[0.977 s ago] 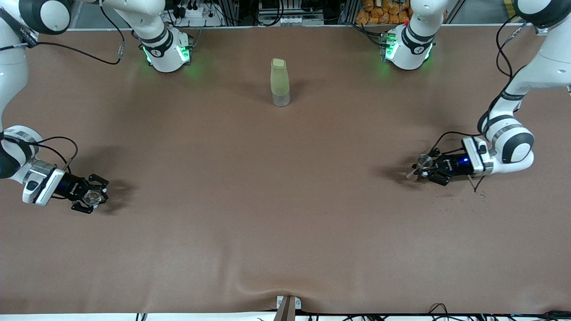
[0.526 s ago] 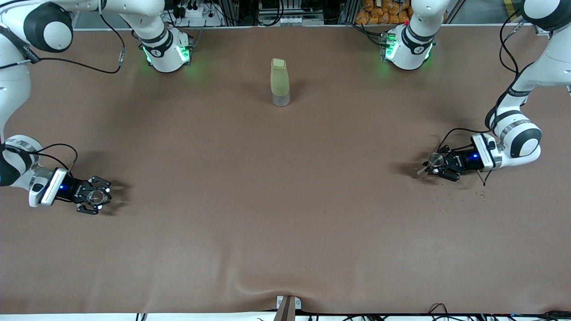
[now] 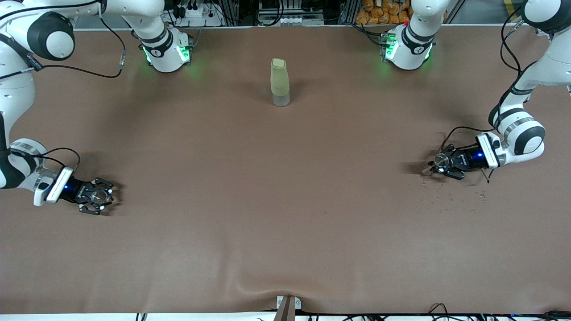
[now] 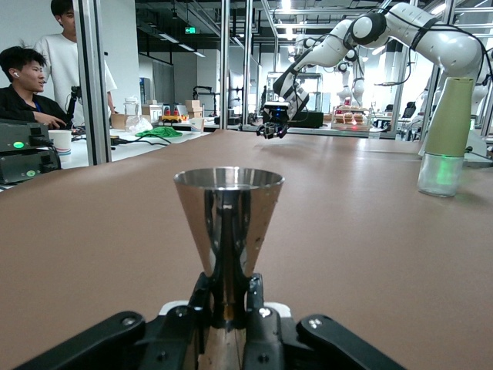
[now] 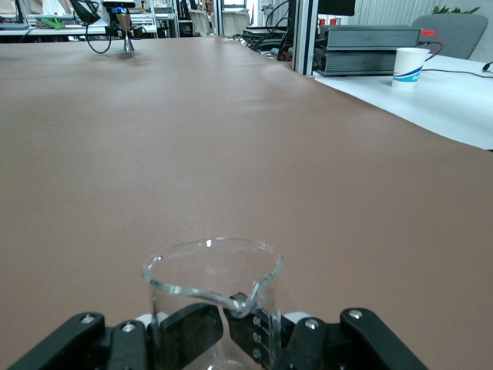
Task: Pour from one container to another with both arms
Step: 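Lower the beaker with the right gripper while the left gripper lowers the jigger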
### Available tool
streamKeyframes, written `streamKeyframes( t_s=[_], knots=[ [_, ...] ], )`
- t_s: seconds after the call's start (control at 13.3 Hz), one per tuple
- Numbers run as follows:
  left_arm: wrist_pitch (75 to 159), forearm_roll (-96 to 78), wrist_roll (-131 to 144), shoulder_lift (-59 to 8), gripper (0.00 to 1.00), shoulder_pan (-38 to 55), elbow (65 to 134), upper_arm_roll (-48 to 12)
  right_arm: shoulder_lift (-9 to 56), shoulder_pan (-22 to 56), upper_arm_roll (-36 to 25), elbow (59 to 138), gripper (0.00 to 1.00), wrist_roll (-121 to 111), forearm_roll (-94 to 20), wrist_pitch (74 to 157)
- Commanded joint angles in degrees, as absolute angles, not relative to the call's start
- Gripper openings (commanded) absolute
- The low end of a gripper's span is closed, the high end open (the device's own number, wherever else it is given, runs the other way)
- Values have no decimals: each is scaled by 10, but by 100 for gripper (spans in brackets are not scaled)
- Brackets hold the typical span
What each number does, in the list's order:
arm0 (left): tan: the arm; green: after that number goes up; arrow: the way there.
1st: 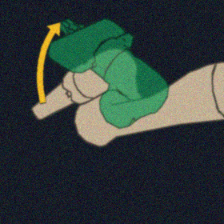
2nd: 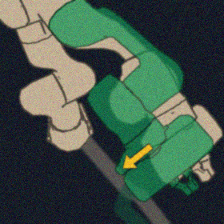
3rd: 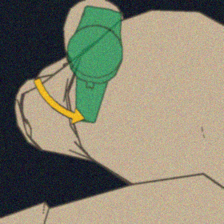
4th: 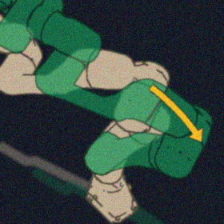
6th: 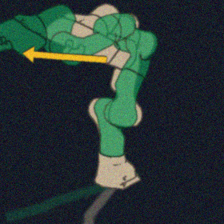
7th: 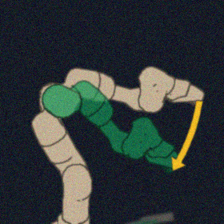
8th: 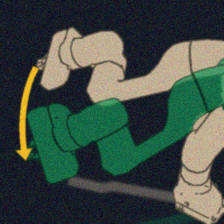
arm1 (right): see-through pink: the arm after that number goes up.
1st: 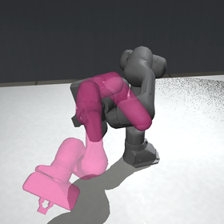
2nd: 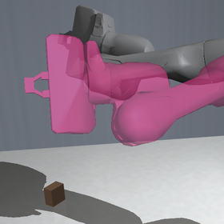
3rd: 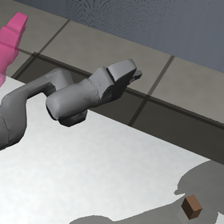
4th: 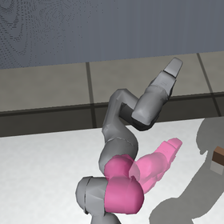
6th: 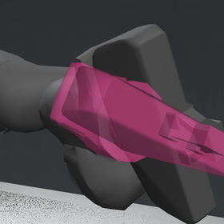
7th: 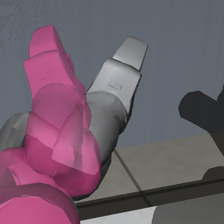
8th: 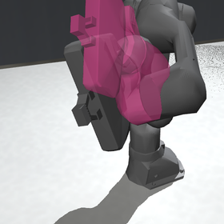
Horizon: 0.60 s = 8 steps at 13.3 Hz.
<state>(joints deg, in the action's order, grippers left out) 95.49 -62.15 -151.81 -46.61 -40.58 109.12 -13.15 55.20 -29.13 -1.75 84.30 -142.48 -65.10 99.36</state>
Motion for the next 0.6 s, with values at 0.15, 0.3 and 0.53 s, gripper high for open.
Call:
streamKeyframes(
  t_s=[0.15,0.3,0.53],
  knots=[
    [940,-613,-1506,-480,0,-408,1078,-131,580,-315,-4,818,100,-1459,-649,984],
    [940,-613,-1506,-482,0,-408,1078,-131,580,-317,-4,818,100,-1460,-652,984],
    [940,-613,-1510,-490,0,-408,1073,-131,580,-323,-4,818,100,-1456,-652,983]
  ],
)
